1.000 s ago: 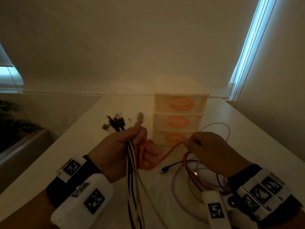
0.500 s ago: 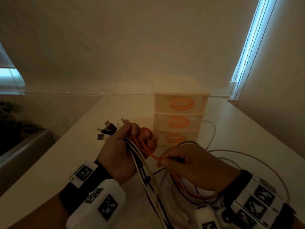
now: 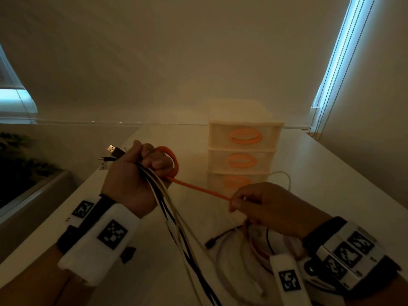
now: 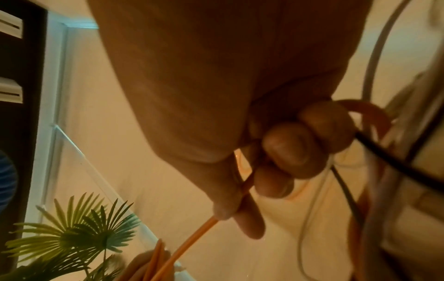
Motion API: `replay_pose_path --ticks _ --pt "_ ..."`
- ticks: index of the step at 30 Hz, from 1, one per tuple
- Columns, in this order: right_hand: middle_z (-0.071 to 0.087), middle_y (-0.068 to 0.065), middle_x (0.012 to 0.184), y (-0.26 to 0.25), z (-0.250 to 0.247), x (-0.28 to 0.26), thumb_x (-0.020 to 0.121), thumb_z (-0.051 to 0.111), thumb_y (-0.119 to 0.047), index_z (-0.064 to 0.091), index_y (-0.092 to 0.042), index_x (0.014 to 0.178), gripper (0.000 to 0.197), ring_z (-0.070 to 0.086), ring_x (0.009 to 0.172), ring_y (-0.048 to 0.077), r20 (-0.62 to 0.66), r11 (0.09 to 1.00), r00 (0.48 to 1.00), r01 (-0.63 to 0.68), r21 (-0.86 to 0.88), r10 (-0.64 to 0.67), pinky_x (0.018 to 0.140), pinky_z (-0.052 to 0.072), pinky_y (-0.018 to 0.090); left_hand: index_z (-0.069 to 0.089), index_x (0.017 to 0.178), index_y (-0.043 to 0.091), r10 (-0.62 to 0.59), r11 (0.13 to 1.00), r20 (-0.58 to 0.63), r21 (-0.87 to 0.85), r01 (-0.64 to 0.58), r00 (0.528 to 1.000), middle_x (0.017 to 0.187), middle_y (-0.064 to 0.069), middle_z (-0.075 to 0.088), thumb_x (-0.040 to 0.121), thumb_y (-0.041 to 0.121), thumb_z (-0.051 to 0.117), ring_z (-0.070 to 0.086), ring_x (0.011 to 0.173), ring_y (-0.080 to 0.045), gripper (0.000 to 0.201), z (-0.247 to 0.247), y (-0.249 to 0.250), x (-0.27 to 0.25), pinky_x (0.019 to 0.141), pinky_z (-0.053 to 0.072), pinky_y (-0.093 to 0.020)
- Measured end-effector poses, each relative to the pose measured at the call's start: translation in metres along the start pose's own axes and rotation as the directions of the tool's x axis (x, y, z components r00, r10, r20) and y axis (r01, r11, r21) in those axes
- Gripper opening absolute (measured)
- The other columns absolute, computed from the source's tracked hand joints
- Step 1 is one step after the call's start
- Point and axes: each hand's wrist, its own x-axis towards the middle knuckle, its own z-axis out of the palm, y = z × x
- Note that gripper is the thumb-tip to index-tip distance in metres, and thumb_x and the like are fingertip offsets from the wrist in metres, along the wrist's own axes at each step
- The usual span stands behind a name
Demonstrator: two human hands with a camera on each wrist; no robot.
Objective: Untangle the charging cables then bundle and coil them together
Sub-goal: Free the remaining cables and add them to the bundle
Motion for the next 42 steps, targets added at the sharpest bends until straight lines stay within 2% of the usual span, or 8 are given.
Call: replay_pose_path --ticks 8,14,19,25,30,33,38,42 --pt "0.059 -0.005 0.067 0.023 -0.011 0.005 0.098 0.054 -0.036 0.062 -0.029 0.082 0.020 0.053 0.057 0.007 -0.356 0.975 0.934 -0.080 -0.206 0.001 0.057 0.040 0.025 0.038 0.066 0.017 -0.219 0.951 0.057 0.236 0.200 0.974 0.051 0.005 0.028 0.103 0.044 0.036 0.035 0.044 -0.010 0.046 0.007 -0.018 -0.007 0.045 0.028 -0.019" --pt "0.040 0.003 0.055 0.013 -0.005 0.003 0.101 0.052 -0.020 0.071 -0.013 0.092 0.022 0.031 0.045 0.013 -0.113 0.892 0.989 -0.037 0.451 0.097 0.044 0.026 0.024 0.038 0.067 0.017 -0.293 0.914 0.077 0.315 0.256 0.953 0.050 0.004 0.029 0.103 0.044 0.039 0.034 0.042 -0.010 0.045 0.006 -0.022 -0.011 0.040 0.034 -0.020" --pt "0.054 -0.011 0.046 0.013 -0.010 0.007 0.094 0.062 -0.041 0.068 -0.018 0.066 0.036 0.048 0.044 0.000 -0.273 0.984 0.952 -0.162 -0.073 0.137 0.056 0.038 0.025 0.041 0.070 0.015 -0.397 0.909 0.285 0.256 0.330 0.872 0.051 0.002 0.029 0.104 0.040 0.038 0.045 0.044 -0.013 0.042 0.009 -0.016 -0.015 0.043 0.039 -0.022" --pt "0.064 0.001 0.062 -0.013 0.009 0.005 0.092 0.066 -0.029 0.071 -0.016 0.077 0.021 0.055 0.054 0.002 -0.503 0.989 0.863 0.100 0.110 -0.032 0.058 0.046 0.020 0.045 0.072 0.008 -0.610 0.719 0.210 0.552 0.423 0.764 0.079 -0.021 0.061 0.103 0.037 0.037 0.068 0.090 -0.035 0.043 0.020 -0.052 -0.034 0.084 0.054 -0.040" --pt "0.073 -0.003 0.085 -0.025 0.034 -0.001 0.095 0.064 -0.021 0.076 -0.020 0.097 0.012 0.069 0.079 0.010 -0.303 0.945 0.912 0.316 0.084 -0.278 0.074 0.057 0.028 0.044 0.069 0.010 -0.204 0.948 0.036 0.257 0.188 0.978 0.098 -0.022 0.070 0.105 0.042 0.033 0.069 0.098 -0.033 0.049 0.017 -0.051 -0.019 0.092 0.052 -0.042" --pt "0.068 -0.003 0.075 -0.020 0.032 0.001 0.096 0.060 -0.032 0.075 -0.030 0.098 0.015 0.065 0.067 0.010 -0.086 0.987 0.987 0.143 0.074 -0.136 0.065 0.057 0.028 0.046 0.068 0.012 -0.125 0.987 -0.053 0.100 0.130 0.991 0.087 -0.016 0.069 0.103 0.046 0.036 0.071 0.092 -0.034 0.050 0.014 -0.044 -0.015 0.080 0.057 -0.036" --pt "0.064 -0.012 0.069 -0.011 0.023 -0.001 0.090 0.066 -0.042 0.071 -0.031 0.082 0.015 0.059 0.064 0.005 -0.180 0.992 0.977 0.103 -0.070 -0.114 0.062 0.048 0.021 0.042 0.067 0.014 -0.178 0.974 -0.059 0.133 0.184 0.982 0.061 -0.002 0.039 0.102 0.045 0.037 0.049 0.058 -0.021 0.047 0.013 -0.050 -0.014 0.066 0.035 -0.029" --pt "0.066 -0.019 0.074 -0.009 0.026 -0.002 0.088 0.071 -0.033 0.071 -0.036 0.092 0.006 0.062 0.069 0.000 -0.022 0.997 0.997 0.070 -0.034 -0.071 0.066 0.052 0.020 0.042 0.066 0.016 -0.155 0.977 -0.075 0.138 0.164 0.985 0.059 0.001 0.035 0.104 0.044 0.035 0.044 0.054 -0.018 0.048 0.011 -0.041 -0.011 0.060 0.031 -0.027"
